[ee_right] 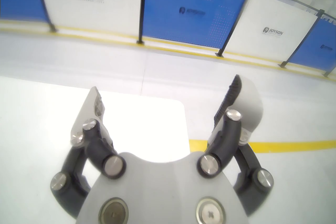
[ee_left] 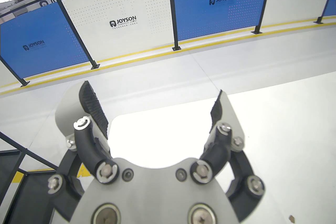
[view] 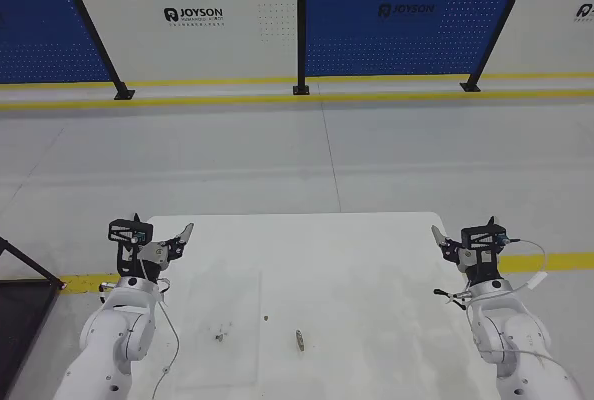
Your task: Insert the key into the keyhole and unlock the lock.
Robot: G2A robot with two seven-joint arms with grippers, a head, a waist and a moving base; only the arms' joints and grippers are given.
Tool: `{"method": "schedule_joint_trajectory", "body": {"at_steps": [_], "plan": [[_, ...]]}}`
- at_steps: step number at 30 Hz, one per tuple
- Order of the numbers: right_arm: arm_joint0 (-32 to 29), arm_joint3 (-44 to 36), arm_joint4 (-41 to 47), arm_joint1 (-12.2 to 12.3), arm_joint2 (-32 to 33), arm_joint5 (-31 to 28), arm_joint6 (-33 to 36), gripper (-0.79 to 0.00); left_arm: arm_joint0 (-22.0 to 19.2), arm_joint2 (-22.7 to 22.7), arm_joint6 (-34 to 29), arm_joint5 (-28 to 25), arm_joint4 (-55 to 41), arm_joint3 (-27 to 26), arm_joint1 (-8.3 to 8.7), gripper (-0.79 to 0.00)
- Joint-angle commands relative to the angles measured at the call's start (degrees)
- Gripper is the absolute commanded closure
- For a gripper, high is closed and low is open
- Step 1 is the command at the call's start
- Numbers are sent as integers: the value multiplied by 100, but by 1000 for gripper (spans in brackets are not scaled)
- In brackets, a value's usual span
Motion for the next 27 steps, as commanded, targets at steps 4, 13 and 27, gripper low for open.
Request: {"method": "schedule_joint_trajectory", "body": {"at_steps": [4, 13, 27], "plan": [[0, 0, 0, 0, 0, 0, 0, -785, 21, -28, 17, -77, -28, -25, 3, -785], [0, 0, 0, 0, 0, 0, 0, -785, 1450, -1018, -564, -1827, -1379, -935, 87, -785], [0, 0, 0, 0, 0, 0, 0, -785, 3545, -1559, -2511, -3277, -1646, -1879, 167, -785]]}}
